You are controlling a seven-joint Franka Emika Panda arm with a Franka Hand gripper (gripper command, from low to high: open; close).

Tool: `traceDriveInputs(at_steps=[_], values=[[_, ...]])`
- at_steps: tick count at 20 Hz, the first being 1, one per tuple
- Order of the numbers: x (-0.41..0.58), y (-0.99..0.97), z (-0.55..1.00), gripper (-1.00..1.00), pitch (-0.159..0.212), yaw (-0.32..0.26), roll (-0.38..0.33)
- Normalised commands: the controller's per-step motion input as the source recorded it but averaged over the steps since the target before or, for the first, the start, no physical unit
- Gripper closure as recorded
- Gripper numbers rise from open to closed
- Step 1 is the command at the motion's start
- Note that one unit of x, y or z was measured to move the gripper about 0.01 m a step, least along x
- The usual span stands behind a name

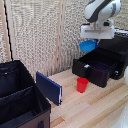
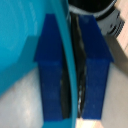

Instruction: Gently grip the air fryer handle with your gripper and kindly pull it open by sliding your gripper away from the base. Gradually bring your gripper in line with the blue bowl and gently capture it, without tightening your grip too much. Securely place the blue bowl inside the opened air fryer with a steady position. Liberate your robot's gripper, and withdraw your gripper from the proximity of the air fryer.

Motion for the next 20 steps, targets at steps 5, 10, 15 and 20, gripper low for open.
traceDriveInputs(at_steps=[5,10,15,20], values=[[0.309,-0.21,-0.31,1.00,0.000,-0.034,-0.010],[0.402,-0.27,-0.24,1.00,0.012,-0.208,-0.001],[0.284,-0.40,-0.17,1.00,0.094,-0.220,-0.003],[0.342,-0.14,-0.24,1.00,0.086,-0.077,-0.039]])
